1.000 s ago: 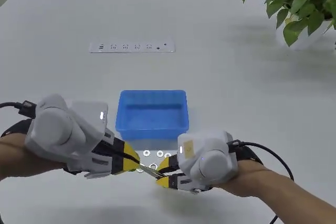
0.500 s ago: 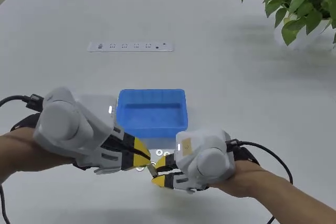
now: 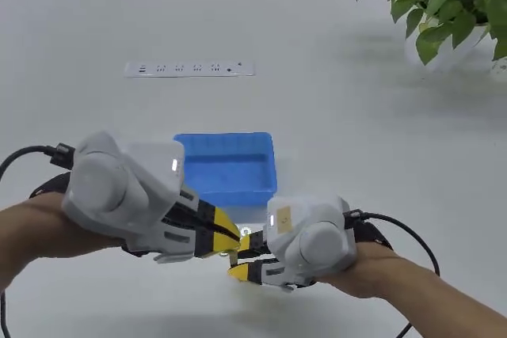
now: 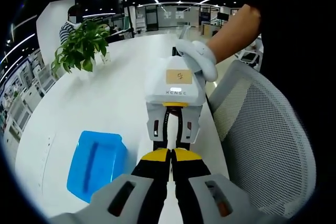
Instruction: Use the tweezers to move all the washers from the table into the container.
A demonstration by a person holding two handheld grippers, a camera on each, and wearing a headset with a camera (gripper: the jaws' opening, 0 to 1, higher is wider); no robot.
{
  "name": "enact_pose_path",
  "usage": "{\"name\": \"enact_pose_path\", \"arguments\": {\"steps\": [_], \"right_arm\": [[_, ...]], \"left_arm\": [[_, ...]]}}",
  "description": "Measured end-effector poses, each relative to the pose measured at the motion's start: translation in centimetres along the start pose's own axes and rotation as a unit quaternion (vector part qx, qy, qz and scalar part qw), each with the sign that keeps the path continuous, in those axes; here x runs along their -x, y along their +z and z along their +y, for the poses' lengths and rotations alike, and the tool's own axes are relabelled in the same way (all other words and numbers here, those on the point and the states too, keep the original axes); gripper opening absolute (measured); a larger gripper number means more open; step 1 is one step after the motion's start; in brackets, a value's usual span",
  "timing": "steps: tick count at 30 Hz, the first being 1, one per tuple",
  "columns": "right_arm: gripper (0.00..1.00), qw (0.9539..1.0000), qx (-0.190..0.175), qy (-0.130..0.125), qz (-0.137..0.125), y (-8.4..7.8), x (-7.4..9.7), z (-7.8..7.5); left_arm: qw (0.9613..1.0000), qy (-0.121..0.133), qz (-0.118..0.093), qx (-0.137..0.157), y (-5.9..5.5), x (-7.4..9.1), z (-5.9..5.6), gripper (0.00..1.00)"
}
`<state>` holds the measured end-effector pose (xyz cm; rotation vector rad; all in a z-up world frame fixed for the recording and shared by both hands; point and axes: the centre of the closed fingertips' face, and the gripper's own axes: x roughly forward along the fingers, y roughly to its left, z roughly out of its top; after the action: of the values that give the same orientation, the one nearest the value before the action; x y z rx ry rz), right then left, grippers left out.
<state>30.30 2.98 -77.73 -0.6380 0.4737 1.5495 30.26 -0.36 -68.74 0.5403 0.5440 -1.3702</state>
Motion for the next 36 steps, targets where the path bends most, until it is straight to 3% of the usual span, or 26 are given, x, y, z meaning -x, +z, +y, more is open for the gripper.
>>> {"name": "enact_pose_path", "arguments": {"steps": [19, 36], "right_arm": [[0.13, 0.9999, -0.002, -0.007, -0.009, 0.3, 0.1, -0.2], [0.31, 0.999, -0.015, -0.041, -0.008, 0.3, 1.4, -1.2]], "left_arm": [[1.0, 0.003, 0.009, 0.002, -0.6, -0.3, 0.2, 0.05], [0.9999, 0.002, 0.015, 0.002, -1.0, 0.1, 0.4, 0.05]]}}
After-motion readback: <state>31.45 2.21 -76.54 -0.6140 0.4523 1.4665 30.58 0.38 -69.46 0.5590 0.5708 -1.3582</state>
